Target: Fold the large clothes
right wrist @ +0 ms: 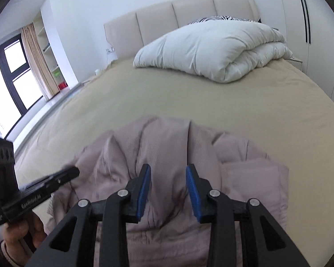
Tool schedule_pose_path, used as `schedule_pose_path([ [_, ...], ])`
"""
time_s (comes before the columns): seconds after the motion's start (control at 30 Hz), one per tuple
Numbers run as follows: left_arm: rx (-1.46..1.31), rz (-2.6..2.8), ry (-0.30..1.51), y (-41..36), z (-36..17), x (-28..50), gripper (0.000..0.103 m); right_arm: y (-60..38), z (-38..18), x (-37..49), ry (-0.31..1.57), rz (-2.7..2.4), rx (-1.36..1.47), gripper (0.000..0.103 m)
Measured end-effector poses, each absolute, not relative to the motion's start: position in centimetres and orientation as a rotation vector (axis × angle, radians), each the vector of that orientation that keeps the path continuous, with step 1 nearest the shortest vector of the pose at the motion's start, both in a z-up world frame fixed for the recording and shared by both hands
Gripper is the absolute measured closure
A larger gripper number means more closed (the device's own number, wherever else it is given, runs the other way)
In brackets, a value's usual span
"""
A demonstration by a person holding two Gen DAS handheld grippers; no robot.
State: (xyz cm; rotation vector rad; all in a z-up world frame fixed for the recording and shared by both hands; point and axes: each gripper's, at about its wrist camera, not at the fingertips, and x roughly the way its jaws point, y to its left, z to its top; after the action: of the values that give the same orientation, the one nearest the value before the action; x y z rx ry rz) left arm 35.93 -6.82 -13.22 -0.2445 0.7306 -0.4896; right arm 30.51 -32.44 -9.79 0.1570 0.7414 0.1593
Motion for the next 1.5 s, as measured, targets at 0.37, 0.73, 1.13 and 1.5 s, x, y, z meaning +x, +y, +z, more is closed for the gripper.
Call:
schedule_pose_path([
  [0.37,-0.162,-0.438,0.921,-12.2,-19.5,43.2,0.092,-30.8,-19.9,40.4,0.963,0.095,0.036,0.087],
  [0.73,-0.284,-0.412,0.774,-7.3,-16.6,39.1,0.092,-29.0,-12.8,34.4,0.835,0.166,0.043,0.071],
  [1.13,-0.287,-0.402,0.847,-6.5,-18.7,39.7,0.092,-26.1,-17.9,33.2,0.929,0.199,-0.042,0.071],
  [1.5,-0.204,-0.376,0.855,-5.5,-19.6,36.8,0.092,-25.7,-19.4,30.0,0.877,0.183,-0.126,0.056],
])
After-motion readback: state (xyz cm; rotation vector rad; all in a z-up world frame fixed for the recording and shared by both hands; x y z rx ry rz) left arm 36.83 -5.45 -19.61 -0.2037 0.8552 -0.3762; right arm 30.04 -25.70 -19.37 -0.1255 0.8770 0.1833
